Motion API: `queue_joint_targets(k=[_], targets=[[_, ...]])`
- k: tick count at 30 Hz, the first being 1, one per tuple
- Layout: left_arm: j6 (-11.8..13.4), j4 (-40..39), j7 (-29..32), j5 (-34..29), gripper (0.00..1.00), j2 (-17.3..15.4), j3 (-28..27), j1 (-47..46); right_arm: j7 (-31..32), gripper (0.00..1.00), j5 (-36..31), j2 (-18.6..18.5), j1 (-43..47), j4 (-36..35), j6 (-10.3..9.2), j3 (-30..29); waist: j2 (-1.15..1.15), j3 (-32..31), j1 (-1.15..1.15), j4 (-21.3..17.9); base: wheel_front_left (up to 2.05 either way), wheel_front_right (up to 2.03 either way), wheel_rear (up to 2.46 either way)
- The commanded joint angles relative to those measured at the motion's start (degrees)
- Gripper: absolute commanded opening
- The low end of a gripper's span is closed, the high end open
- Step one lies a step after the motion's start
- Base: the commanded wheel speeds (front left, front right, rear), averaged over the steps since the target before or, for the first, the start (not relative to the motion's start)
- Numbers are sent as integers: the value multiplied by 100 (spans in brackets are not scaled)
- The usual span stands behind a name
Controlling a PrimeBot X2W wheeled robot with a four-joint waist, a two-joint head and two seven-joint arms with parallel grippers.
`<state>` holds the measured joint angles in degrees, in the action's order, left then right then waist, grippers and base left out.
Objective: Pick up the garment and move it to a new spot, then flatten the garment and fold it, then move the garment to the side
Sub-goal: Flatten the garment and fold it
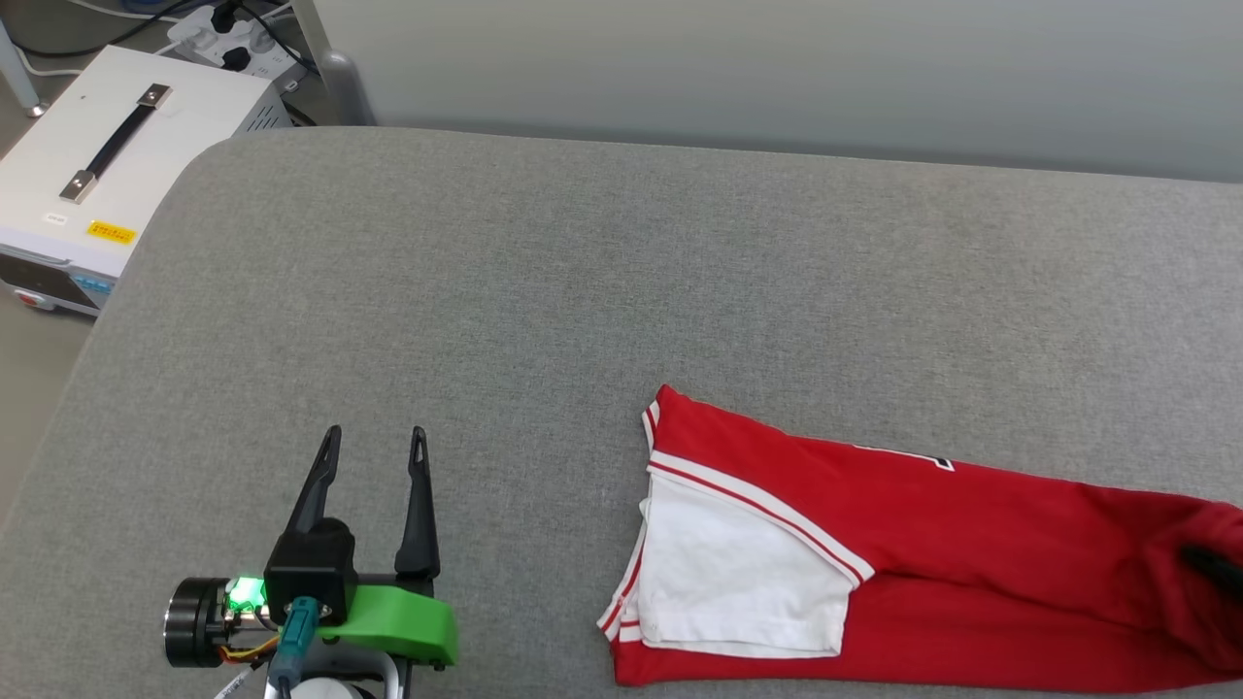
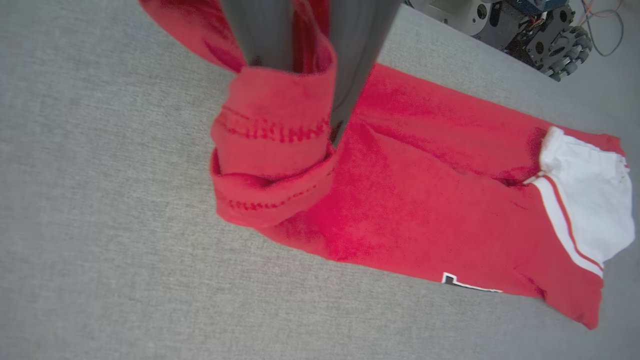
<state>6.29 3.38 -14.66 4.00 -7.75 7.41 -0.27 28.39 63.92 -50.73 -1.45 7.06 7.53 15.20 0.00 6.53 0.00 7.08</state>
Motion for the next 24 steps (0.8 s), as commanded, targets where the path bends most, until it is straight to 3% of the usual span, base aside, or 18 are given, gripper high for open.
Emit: queue_joint_targets(k=[1, 5, 12, 24], targets=[[-29, 17, -34, -65, 100, 42, -21, 87, 67, 0, 68, 24, 42, -256, -4, -12, 0, 5, 0, 7, 0, 0, 0], [-69, 22, -34, -110, 100, 87, -31, 36, 322, 0, -50, 112, -56, -964, -4, 127, 0, 56, 0, 60, 0, 0, 0], [-141, 53, -34, -173, 100, 165, -2, -55, 803, 0, -392, 640, -772, -1619, -4, 762, 0, 203, 0, 183, 0, 0, 0], [-184, 91, -34, -229, 100, 300, 108, -285, 890, 0, -1031, 1759, -2396, -828, -4, 2280, 0, 506, 0, 375, 0, 0, 0]])
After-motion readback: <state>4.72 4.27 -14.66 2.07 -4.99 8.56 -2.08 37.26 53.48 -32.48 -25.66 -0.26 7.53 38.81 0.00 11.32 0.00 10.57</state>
